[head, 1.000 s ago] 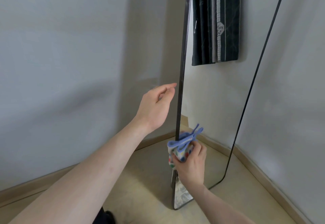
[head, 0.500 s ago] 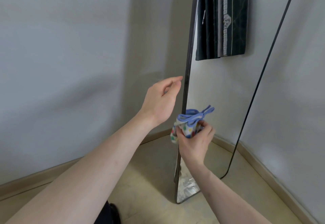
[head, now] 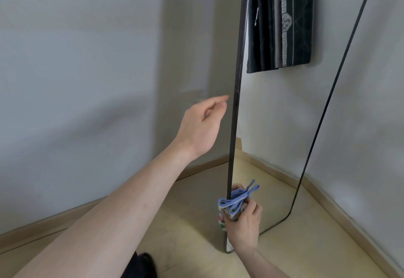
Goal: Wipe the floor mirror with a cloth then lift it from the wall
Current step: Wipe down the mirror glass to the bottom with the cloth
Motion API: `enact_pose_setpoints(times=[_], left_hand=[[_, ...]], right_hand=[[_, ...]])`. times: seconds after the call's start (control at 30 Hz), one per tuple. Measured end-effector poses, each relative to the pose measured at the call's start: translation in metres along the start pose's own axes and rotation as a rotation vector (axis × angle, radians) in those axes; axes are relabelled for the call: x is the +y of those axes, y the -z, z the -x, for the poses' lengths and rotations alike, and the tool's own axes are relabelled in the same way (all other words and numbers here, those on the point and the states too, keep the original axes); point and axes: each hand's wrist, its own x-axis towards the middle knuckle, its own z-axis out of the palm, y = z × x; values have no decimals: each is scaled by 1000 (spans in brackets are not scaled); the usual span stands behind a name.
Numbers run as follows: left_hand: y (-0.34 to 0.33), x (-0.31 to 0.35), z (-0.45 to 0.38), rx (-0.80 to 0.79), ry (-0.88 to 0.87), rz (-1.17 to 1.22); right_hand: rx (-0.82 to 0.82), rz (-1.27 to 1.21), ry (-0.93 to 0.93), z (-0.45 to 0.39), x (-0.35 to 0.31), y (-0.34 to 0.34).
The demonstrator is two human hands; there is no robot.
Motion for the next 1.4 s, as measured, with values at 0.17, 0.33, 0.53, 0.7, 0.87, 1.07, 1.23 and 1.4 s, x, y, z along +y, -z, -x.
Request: enact_pose_setpoints(times=[0.17, 0.33, 0.53, 0.7, 0.87, 1.07, 1.23, 1.4], left_hand=[[-1, -2, -4, 6, 8, -10], [-10, 3, -5, 26, 7, 16], [-15, 7, -4, 60, 5, 4], [-15, 5, -4, 61, 1, -15], [-12, 3, -3, 43, 14, -46], [-11, 3, -3, 27, 26, -51], [-15, 7, -4, 51, 42, -22], [-17, 8, -3, 58, 46, -16]], right_hand=[[73, -123, -88, -10, -27, 6], [214, -376, -13, -32, -82, 29], [254, -458, 97, -52, -119, 53], [214, -267, 125, -34, -77, 29], [-1, -92, -34, -3, -14, 5], [-90, -187, -196, 1, -4, 11], [74, -381, -141, -10, -42, 22], [164, -547, -72, -31, -91, 42]])
